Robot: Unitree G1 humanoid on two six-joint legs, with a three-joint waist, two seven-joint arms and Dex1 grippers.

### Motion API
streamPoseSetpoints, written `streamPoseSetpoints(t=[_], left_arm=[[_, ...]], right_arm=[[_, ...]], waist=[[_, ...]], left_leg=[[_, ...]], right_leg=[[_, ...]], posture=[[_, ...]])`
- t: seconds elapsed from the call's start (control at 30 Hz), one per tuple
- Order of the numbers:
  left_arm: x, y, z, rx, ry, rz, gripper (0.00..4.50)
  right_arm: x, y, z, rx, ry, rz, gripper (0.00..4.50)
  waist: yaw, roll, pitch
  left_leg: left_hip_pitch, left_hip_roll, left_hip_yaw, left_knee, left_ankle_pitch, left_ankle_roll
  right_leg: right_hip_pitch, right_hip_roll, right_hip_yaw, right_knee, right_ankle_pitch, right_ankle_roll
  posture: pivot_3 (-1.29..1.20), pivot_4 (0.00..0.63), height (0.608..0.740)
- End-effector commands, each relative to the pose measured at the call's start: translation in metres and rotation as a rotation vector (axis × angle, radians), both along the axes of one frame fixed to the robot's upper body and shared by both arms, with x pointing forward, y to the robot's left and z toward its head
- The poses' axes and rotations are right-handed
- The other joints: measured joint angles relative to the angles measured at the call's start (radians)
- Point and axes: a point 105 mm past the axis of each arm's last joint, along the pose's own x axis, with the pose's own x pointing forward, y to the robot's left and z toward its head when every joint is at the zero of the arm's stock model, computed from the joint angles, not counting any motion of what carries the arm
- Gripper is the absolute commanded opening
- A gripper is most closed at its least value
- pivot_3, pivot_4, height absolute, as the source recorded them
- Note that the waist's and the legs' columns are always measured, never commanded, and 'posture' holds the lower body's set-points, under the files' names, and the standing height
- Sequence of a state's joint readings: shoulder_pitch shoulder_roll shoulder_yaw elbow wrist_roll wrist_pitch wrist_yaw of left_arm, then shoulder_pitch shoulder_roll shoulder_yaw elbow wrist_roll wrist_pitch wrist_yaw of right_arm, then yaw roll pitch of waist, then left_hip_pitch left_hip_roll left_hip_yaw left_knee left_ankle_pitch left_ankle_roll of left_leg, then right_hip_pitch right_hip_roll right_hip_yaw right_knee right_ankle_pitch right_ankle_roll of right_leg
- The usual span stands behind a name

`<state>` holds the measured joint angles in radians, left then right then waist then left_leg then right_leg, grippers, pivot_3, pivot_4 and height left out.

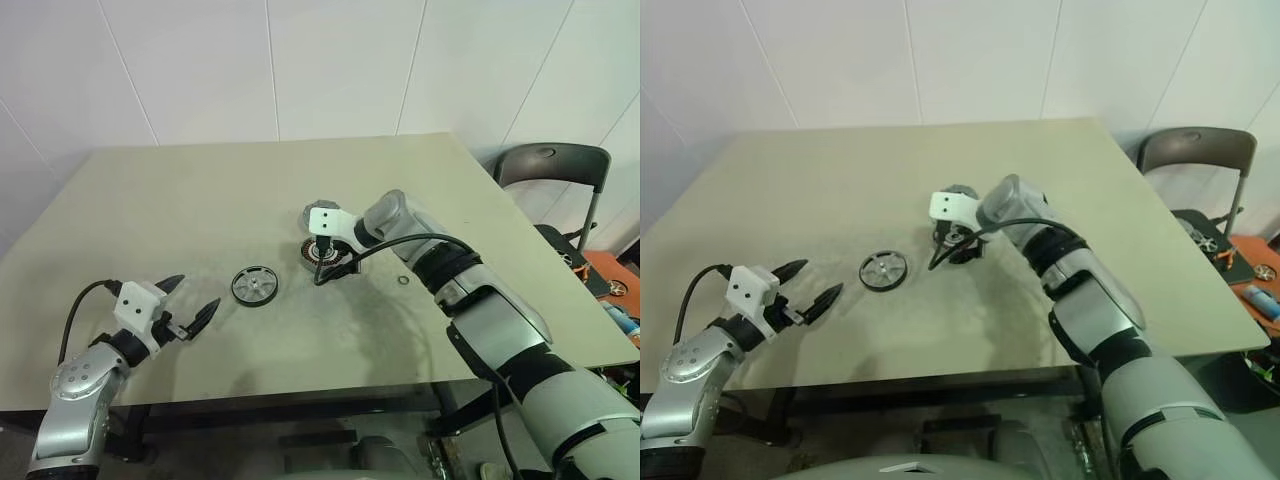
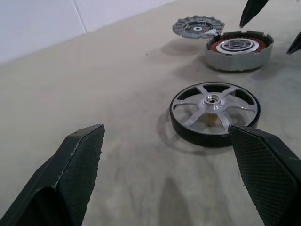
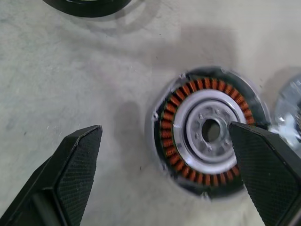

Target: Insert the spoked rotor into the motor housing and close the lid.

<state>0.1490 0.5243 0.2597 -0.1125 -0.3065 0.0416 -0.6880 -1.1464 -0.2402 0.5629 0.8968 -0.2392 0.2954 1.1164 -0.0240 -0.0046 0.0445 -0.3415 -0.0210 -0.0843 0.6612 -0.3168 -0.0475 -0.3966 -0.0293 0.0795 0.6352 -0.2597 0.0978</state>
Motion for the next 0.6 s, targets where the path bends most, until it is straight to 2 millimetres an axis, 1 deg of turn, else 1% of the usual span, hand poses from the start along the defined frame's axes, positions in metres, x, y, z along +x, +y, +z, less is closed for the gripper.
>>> streamPoseSetpoints(t=[0.03, 0.23, 0.57, 0.6], left_arm=[[0.0, 0.0, 0.016, 0.009, -0.06, 0.006, 4.46], [-0.004, 0.001, 0.016, 0.011, -0.06, 0.019, 4.46], [-0.004, -0.001, 0.019, 0.014, -0.069, 0.021, 4.46], [-0.003, -0.001, 0.02, 0.014, -0.07, 0.02, 4.49]], right_arm=[[0.006, 0.003, 0.008, -0.015, -0.04, 0.009, 4.5], [0.007, 0.005, 0.0, -0.02, -0.034, 0.003, 4.5], [0.008, 0.015, -0.003, -0.008, -0.052, 0.01, 4.5], [0.008, 0.015, -0.003, -0.011, -0.048, 0.011, 4.31]], waist=[[-0.001, 0.0, 0.0], [-0.021, 0.001, 0.0], [-0.04, 0.001, 0.001], [-0.044, 0.001, 0.001]], left_leg=[[0.0, 0.0, 0.0, 0.0, 0.0, 0.0], [0.0, 0.0, 0.0, 0.0, 0.0, 0.0], [0.001, 0.0, 0.0, 0.0, 0.0, 0.0], [0.001, 0.0, 0.0, 0.0, 0.0, 0.0]], right_leg=[[0.0, 0.0, 0.0, 0.0, 0.0, 0.0], [-0.001, 0.0, 0.0, 0.001, 0.0, 0.0], [-0.001, 0.0, 0.0, 0.003, 0.0, 0.0], [-0.001, 0.0, 0.0, 0.003, 0.0, 0.0]], posture=[[0.0, 0.0, 0.74], [0.0, 0.0, 0.74], [0.0, 0.0, 0.74], [0.0, 0.0, 0.74]])
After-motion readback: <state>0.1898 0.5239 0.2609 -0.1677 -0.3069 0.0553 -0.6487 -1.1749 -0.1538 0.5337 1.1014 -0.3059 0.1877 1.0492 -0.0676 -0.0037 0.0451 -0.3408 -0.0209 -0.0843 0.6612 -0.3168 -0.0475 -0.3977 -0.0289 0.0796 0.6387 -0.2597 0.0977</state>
